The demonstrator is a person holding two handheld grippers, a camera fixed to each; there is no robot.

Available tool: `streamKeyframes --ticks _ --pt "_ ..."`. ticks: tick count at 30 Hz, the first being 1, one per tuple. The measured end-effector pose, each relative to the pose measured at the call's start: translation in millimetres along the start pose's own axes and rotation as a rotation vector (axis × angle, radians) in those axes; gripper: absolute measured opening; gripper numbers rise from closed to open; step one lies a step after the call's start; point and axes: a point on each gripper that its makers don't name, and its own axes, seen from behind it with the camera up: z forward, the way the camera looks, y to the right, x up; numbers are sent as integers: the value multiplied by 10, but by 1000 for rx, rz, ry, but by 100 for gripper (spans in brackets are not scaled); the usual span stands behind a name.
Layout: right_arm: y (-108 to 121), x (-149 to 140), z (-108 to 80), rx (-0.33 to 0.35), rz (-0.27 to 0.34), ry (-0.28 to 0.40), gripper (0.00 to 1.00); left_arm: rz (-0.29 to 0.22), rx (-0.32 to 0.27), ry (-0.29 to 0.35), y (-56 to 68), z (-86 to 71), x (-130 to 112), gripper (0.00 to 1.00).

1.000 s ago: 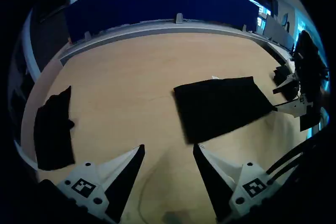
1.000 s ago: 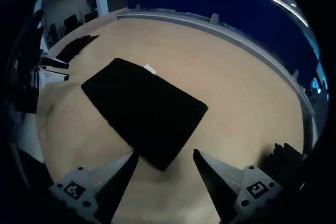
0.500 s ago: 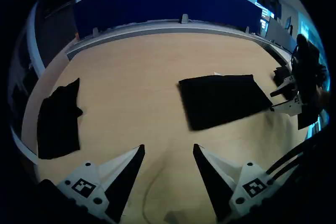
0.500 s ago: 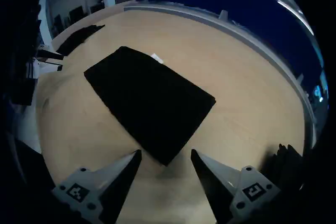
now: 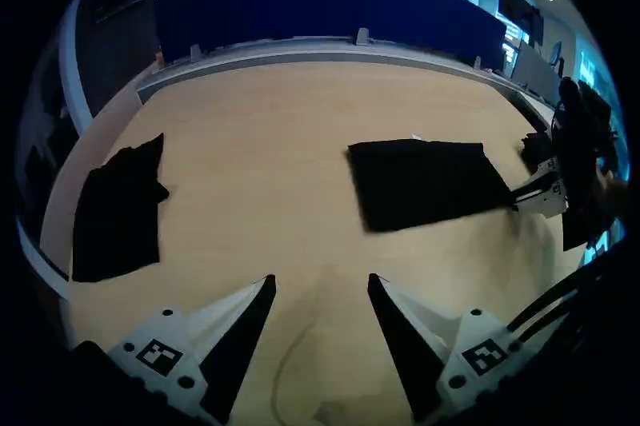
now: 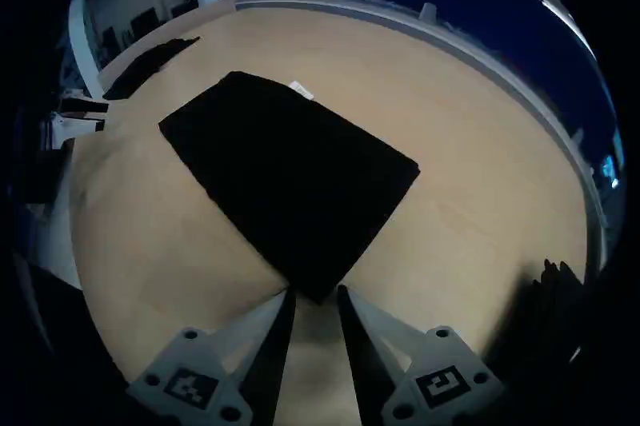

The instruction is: Fold towel

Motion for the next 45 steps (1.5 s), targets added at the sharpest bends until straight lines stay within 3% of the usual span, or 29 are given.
streamKeyframes --ticks 9,23,33,39,45 --pt "4 -6 6 -8 -20 -1 8 3 3 2 -1 -27 -5 85" --pt "31 218 -145 -29 -56 53 6 -6 2 16 9 -75 69 85" --pt "-36 844 -425 -44 -160 135 6 -24 8 36 -34 -124 129 85" --pt "-172 1260 -521 -34 -215 184 6 -39 9 41 -43 -171 142 85" --pt "-309 1462 -532 -16 -263 199 6 -50 3 49 -11 -206 160 85"
